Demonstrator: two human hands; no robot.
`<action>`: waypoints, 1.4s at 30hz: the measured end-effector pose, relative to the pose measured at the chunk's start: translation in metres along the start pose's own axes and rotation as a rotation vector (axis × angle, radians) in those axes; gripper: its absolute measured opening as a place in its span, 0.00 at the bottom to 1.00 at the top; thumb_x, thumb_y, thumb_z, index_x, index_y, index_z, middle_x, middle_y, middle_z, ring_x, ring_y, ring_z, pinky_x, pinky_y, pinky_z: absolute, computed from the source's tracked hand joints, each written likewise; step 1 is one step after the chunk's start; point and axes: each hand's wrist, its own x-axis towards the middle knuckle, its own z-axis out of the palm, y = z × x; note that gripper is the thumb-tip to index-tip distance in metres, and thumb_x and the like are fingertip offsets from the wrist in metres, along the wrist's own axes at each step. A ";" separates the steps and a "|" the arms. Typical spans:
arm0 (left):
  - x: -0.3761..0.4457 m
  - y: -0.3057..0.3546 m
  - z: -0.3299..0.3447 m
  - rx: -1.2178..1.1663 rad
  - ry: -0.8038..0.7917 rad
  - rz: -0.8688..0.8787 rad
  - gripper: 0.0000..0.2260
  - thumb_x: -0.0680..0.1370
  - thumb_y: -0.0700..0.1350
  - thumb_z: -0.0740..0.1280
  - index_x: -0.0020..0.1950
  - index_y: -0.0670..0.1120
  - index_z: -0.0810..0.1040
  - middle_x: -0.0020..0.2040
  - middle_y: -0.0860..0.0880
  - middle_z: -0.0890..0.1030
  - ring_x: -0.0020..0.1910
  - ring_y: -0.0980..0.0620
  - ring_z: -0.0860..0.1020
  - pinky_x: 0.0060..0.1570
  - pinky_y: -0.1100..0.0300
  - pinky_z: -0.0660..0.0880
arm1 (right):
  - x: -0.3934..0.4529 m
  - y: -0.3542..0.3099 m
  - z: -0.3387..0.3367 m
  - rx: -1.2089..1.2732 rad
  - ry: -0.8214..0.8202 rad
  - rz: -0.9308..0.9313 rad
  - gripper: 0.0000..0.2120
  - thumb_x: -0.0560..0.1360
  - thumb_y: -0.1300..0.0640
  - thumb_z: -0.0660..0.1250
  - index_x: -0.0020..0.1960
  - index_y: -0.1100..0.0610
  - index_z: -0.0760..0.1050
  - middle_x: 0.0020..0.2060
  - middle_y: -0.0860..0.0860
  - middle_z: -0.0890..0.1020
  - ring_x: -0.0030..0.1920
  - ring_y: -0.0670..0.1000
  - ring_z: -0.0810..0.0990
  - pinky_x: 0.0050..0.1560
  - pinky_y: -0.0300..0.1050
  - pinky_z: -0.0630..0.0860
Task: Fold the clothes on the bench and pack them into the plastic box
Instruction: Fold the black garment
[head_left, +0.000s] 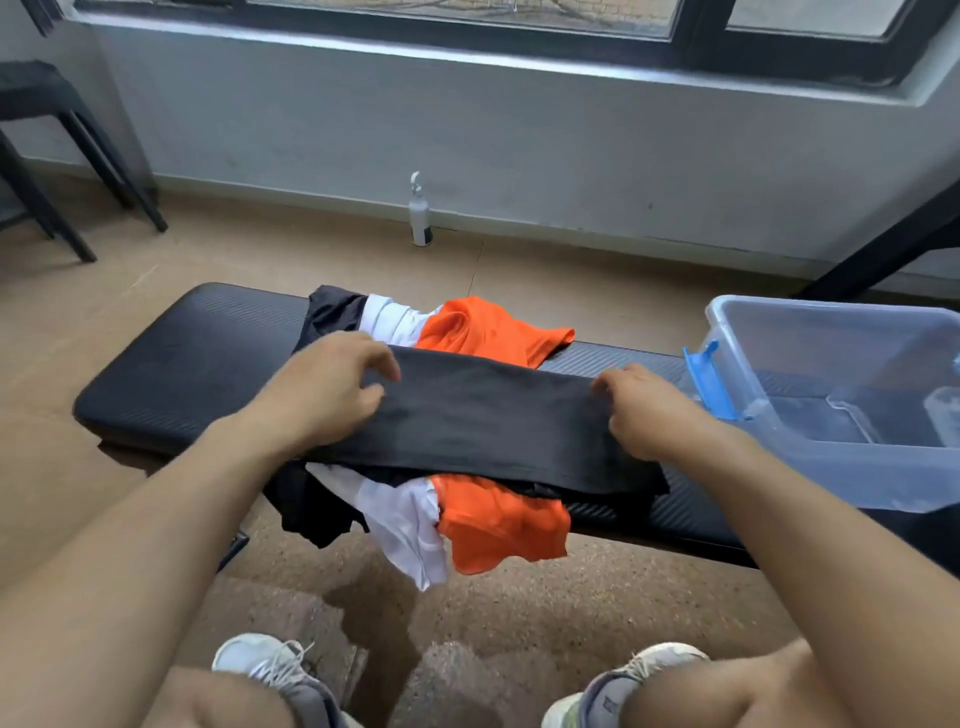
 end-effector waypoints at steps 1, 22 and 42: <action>0.002 0.008 0.011 -0.040 -0.013 0.073 0.09 0.76 0.44 0.70 0.55 0.54 0.82 0.58 0.55 0.80 0.62 0.53 0.75 0.61 0.59 0.70 | 0.006 0.001 0.007 0.008 0.000 0.038 0.23 0.79 0.64 0.59 0.73 0.57 0.67 0.68 0.58 0.70 0.68 0.61 0.70 0.68 0.56 0.71; 0.005 0.048 0.092 0.005 -0.356 0.174 0.36 0.78 0.70 0.56 0.82 0.59 0.50 0.83 0.54 0.48 0.81 0.53 0.39 0.80 0.49 0.39 | 0.011 -0.030 -0.030 0.094 0.230 0.022 0.07 0.75 0.55 0.68 0.51 0.52 0.73 0.48 0.52 0.81 0.48 0.56 0.79 0.43 0.45 0.72; 0.011 0.103 0.065 -0.627 -0.180 0.091 0.14 0.81 0.49 0.65 0.66 0.54 0.80 0.61 0.57 0.83 0.59 0.62 0.80 0.65 0.60 0.73 | -0.017 -0.033 -0.067 1.199 0.336 -0.002 0.03 0.78 0.63 0.70 0.48 0.57 0.77 0.38 0.55 0.79 0.23 0.44 0.77 0.20 0.37 0.70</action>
